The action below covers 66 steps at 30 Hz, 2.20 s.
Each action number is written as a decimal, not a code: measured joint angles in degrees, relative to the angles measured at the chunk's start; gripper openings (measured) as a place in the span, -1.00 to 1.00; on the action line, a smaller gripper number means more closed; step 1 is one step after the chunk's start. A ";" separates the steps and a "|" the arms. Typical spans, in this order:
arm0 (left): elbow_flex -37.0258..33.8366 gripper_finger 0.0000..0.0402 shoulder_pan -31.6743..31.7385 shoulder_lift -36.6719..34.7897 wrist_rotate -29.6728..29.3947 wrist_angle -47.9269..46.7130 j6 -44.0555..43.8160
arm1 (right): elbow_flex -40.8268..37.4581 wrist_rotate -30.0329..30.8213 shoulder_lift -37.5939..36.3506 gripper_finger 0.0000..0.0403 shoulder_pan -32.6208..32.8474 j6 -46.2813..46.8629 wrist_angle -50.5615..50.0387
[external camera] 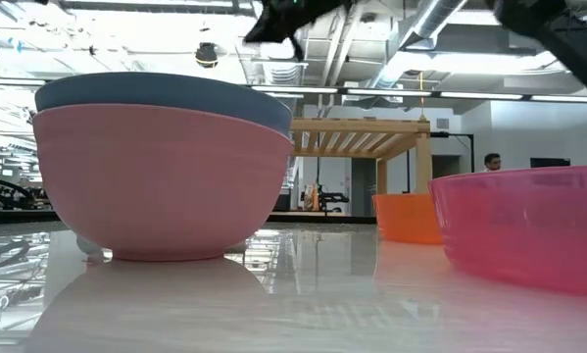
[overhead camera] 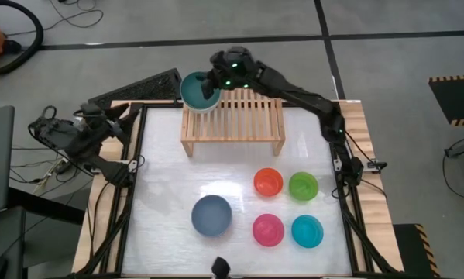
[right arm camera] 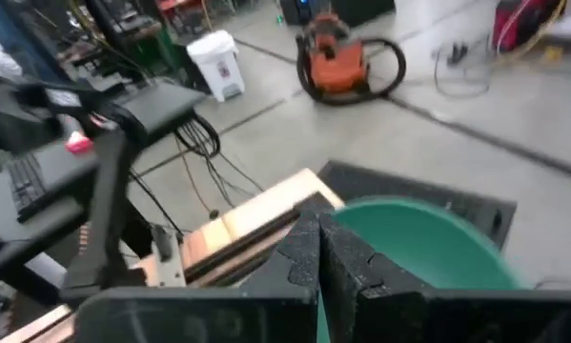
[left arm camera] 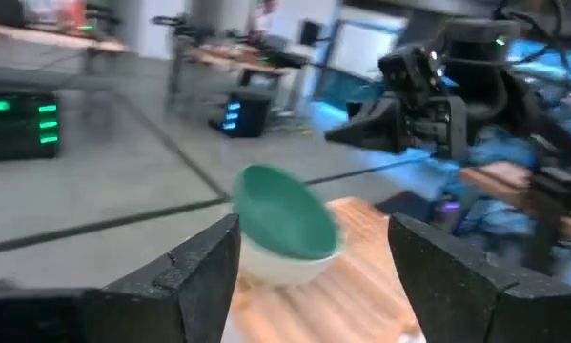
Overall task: Place and stack bowls onto a shelf
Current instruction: Stack the large green bowl on top of the large white bowl, then stack the large blue bowl on top of the large green bowl
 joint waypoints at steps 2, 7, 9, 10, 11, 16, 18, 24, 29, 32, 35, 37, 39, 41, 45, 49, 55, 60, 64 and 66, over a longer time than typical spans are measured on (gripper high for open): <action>0.02 0.15 1.02 1.22 3.47 8.31 7.66 | 0.17 1.93 -3.33 -0.86 0.37 -1.80 -2.11; 0.02 -0.22 6.02 6.23 7.25 28.02 25.45 | 0.21 8.12 -11.28 -0.85 2.07 -8.73 -7.15; 0.07 -0.42 9.23 8.29 10.25 33.97 28.91 | 0.17 10.75 -14.25 -0.87 2.47 -11.44 -9.05; 0.13 -0.54 11.18 9.46 12.34 35.78 30.15 | 0.17 11.82 -15.69 -0.89 2.51 -12.55 -9.74; 0.13 -0.67 13.35 10.89 14.37 36.81 30.68 | 0.17 12.48 -17.13 -0.89 2.51 -13.30 -10.46; 0.07 -0.97 26.91 17.69 30.30 35.92 21.46 | 0.20 13.05 -22.14 -0.84 2.13 -14.13 -15.05; 0.07 -0.99 33.03 20.57 37.35 35.06 16.51 | 0.17 13.05 -23.27 -0.81 1.90 -15.03 -16.78; 1.23 -1.00 49.72 28.28 54.88 33.97 11.39 | 0.17 13.01 -26.00 -0.87 1.35 -16.93 -22.16; 8.45 -1.00 68.97 33.73 81.43 24.51 7.72 | 0.11 13.04 -26.35 -0.88 0.69 -18.04 -25.25; 12.16 -1.00 77.74 38.43 97.39 20.13 8.85 | 0.10 13.01 -26.40 -0.82 0.39 -18.10 -25.89; 14.20 -1.00 84.53 43.50 108.95 18.36 11.14 | 0.11 13.03 -26.31 -0.80 0.32 -18.19 -26.00; 14.64 -1.00 87.43 47.18 113.37 18.39 11.69 | 0.11 13.03 -26.26 -0.82 0.04 -18.19 -26.02; 14.92 -1.00 89.67 50.17 116.93 18.27 11.72 | 0.11 13.03 -26.24 -0.85 0.06 -17.98 -26.04; 15.15 -1.00 91.35 52.37 121.01 19.44 12.03 | 0.11 13.03 -26.24 -0.88 0.07 -17.98 -26.00; 15.23 -1.00 93.13 55.09 124.21 20.50 11.61 | 0.11 13.03 -26.24 -0.88 -0.36 -17.97 -26.05; 15.23 -1.00 93.70 56.18 123.90 20.48 11.64 | 0.11 13.07 -26.24 -0.81 -0.44 -17.94 -26.00; 15.23 -1.00 95.03 56.26 119.87 18.49 12.57 | 0.11 13.07 -26.24 -0.83 -0.44 -18.35 -25.99; 15.23 -1.00 95.42 55.94 120.81 17.92 12.41 | 0.11 12.95 -26.24 -0.88 -0.42 -19.28 -26.00; 15.26 -1.00 95.40 55.04 119.91 20.98 10.31 | 0.11 12.83 -26.22 -0.84 -0.41 -19.56 -26.08; 15.23 -1.00 95.42 55.23 121.23 22.09 8.70 | 0.11 12.39 -26.22 -0.79 -0.30 -19.55 -26.47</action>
